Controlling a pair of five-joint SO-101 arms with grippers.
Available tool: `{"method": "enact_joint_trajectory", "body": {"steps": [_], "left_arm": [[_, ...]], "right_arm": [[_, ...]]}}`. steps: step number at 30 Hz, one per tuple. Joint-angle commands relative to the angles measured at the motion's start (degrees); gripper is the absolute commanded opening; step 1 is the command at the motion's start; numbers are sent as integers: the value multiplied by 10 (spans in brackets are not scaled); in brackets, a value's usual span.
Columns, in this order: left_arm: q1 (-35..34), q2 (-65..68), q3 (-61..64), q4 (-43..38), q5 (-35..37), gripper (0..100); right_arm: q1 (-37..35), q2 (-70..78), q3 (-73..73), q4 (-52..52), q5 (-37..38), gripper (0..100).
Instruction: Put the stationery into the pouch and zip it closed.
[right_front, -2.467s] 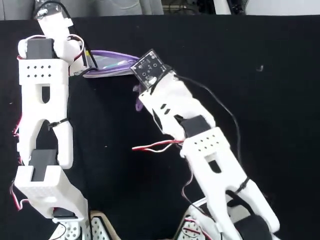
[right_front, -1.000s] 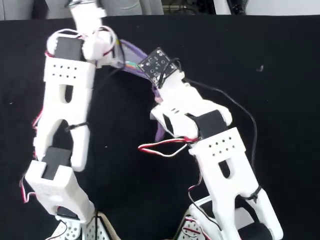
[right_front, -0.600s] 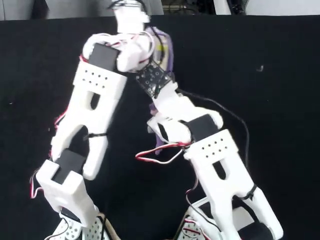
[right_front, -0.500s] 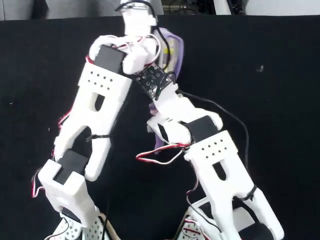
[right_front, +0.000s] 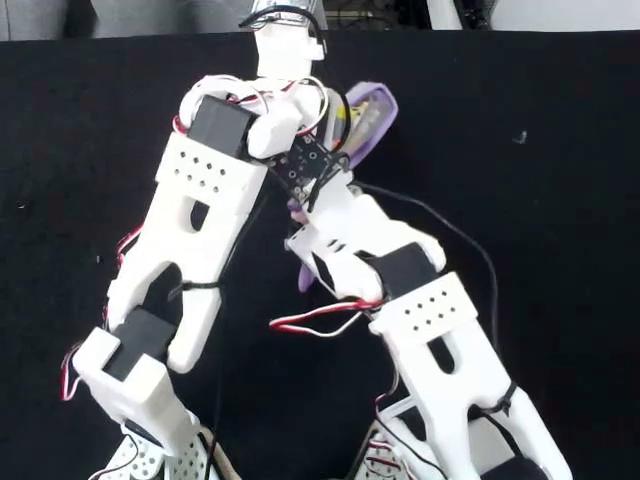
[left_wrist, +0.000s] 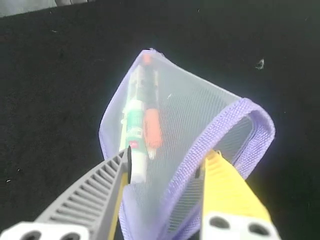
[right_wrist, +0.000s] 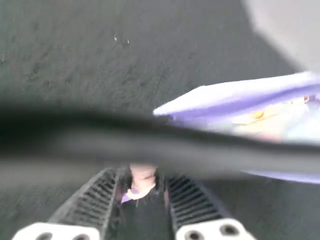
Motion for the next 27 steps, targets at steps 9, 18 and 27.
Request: {"method": "enact_joint_trajectory", "body": {"steps": [9,18,27], "left_arm": [[30,-177,-45,20,-87,232],[-106,-320,-53,26,-87,232],[-266,-393,76,84,-129,232]], "right_arm": [[-7,3,1,-6,-5,11],[-7,0,0,-3,-5,11],[-7,0,-43,46,-1,11]]}}
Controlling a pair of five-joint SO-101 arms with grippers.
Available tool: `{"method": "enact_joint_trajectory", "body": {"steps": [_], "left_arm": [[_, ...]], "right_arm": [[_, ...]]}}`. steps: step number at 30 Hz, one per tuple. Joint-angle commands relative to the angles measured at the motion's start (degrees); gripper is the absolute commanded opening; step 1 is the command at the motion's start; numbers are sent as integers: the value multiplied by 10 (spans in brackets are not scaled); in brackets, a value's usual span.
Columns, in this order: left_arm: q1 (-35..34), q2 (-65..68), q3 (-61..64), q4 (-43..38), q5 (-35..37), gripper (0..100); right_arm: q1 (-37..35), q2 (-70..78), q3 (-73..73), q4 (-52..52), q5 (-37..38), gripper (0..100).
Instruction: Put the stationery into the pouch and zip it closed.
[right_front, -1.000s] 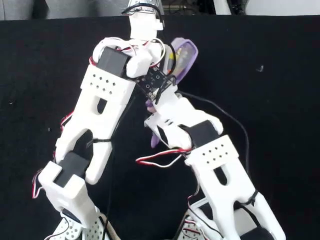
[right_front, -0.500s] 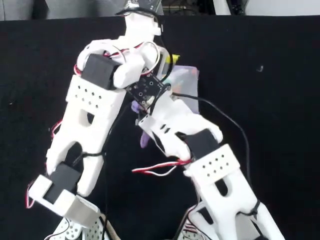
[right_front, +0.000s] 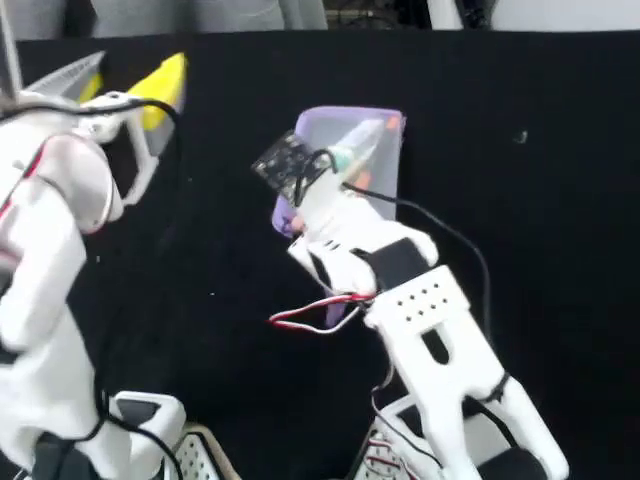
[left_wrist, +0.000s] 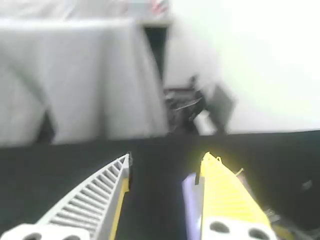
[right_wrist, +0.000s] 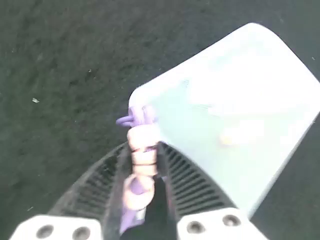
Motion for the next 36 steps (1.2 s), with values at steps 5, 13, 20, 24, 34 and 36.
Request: {"method": "enact_joint_trajectory", "body": {"steps": [5,13,20,24,34,36], "left_arm": [[-76,-71,184,-11,-52,232],[-182,-155,391,-181,-53,232],[-183,-218,585,-280,-91,233],[-152,-255,691,-320,-126,233],[25,-401,899,-367,-149,285],[62,-435,931,-369,-149,320]], "right_arm": [[-4,-8,-104,104,-6,11],[41,-7,-114,106,-5,11],[64,-5,-153,109,-6,11],[64,-5,-189,122,-6,11],[64,-4,-275,190,-6,11],[64,-5,-275,190,-6,11]]}}
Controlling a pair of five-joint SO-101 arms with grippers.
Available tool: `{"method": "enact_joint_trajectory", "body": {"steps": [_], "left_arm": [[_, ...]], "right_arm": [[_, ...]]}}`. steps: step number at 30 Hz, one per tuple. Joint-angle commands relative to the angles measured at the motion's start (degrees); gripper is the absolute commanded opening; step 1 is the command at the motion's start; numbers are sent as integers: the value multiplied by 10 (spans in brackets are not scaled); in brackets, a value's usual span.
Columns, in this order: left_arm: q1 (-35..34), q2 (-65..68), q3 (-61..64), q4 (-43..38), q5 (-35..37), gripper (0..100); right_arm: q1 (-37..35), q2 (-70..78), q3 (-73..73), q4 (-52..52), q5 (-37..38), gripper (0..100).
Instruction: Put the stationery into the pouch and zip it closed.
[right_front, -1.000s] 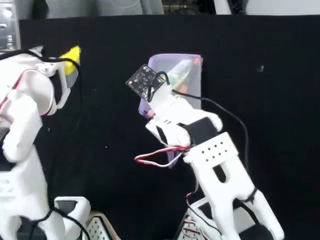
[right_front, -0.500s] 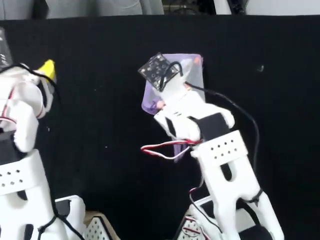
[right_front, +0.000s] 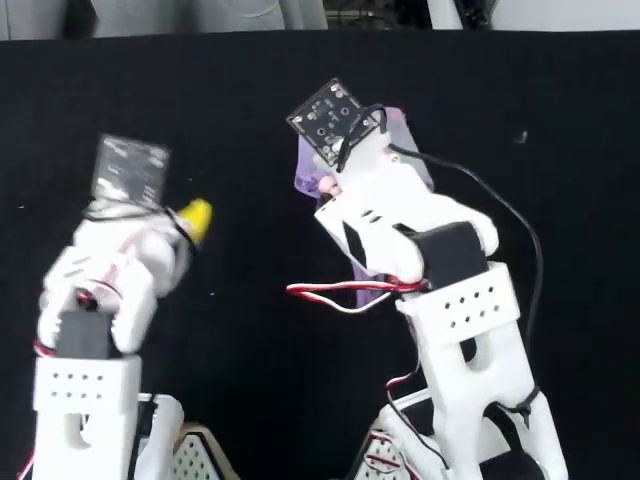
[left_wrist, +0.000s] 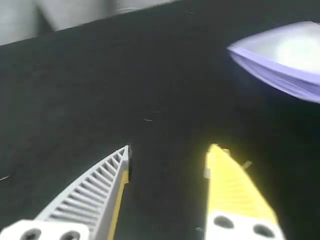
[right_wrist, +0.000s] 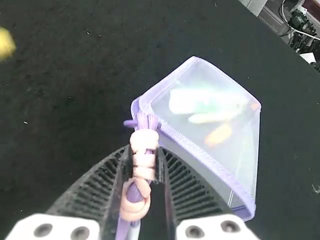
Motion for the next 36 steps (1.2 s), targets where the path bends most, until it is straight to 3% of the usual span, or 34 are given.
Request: {"method": "enact_joint_trajectory", "body": {"steps": [1,7,12,16,21,27,31,36], "left_arm": [[88,-78,45,-17,-5,326],[153,-145,138,-94,-9,325],[210,-155,188,-121,-94,324],[211,-156,195,-114,-124,324],[116,-160,239,-105,-164,324],[-72,-161,298,-109,-191,324],[-175,-161,320,-109,-188,324],[-233,-161,360,-109,-187,324]], "right_arm": [[6,-5,-39,5,-5,11],[6,-8,-41,5,-2,11],[6,-5,-73,33,-1,11],[7,-4,-93,55,-1,11],[7,13,-44,86,-1,37],[7,57,41,82,-6,217],[4,77,90,79,-18,219],[4,102,172,12,-35,219]]}}
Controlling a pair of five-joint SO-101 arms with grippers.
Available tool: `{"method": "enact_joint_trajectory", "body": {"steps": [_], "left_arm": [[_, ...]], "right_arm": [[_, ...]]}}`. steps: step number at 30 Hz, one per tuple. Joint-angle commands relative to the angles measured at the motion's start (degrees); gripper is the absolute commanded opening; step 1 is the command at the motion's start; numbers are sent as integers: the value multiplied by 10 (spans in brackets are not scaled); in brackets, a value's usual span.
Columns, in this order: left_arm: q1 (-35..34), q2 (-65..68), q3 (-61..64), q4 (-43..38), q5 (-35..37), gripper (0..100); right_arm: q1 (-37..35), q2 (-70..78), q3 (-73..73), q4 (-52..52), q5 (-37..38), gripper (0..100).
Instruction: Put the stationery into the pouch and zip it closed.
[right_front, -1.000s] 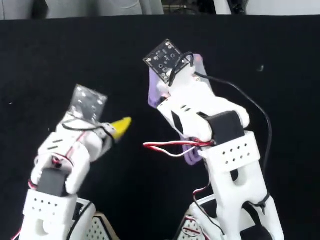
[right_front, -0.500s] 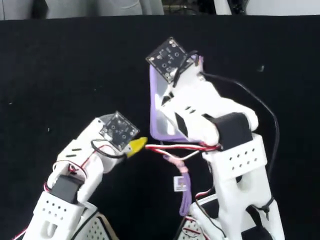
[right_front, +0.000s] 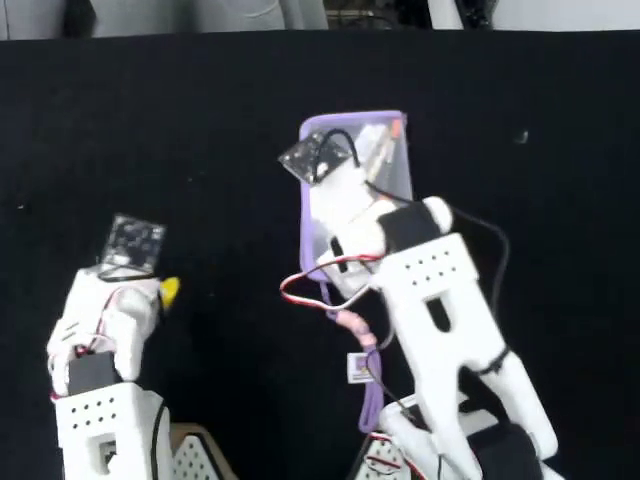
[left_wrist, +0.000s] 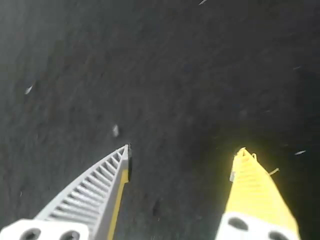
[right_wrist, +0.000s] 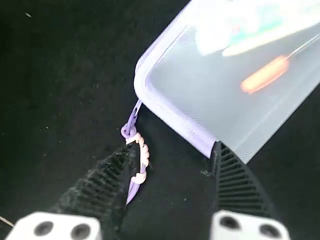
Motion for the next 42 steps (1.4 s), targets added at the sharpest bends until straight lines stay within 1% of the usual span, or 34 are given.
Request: {"method": "enact_joint_trajectory", "body": {"steps": [1,6,10,12,15,18,20,24,29,32,37,39,42], "left_arm": [[-44,-6,19,-2,-4,324],[-48,-6,43,-2,4,324],[-49,-6,42,-3,55,324],[-49,-6,44,-3,67,324],[-49,-6,56,-20,69,324],[-50,-6,81,-58,69,324],[-50,-6,88,-69,69,324],[-50,-6,89,-70,69,324],[-60,-6,90,-71,69,324],[-64,-6,90,-71,69,324],[-64,-6,91,-70,69,324],[-64,-6,91,-70,69,324],[-65,-6,91,-70,69,324]], "right_arm": [[4,16,60,-69,-9,219],[4,43,113,-113,-11,219],[4,65,138,-126,-8,219],[4,73,150,-135,-7,219],[3,80,168,-149,-5,219],[-24,75,183,-144,25,219],[-42,75,186,-141,27,219],[-58,75,186,-141,35,219],[-55,80,196,-143,80,219],[-55,80,215,-153,81,219],[-55,80,251,-200,81,218],[-55,80,262,-215,81,201],[-55,80,271,-235,81,118]]}}
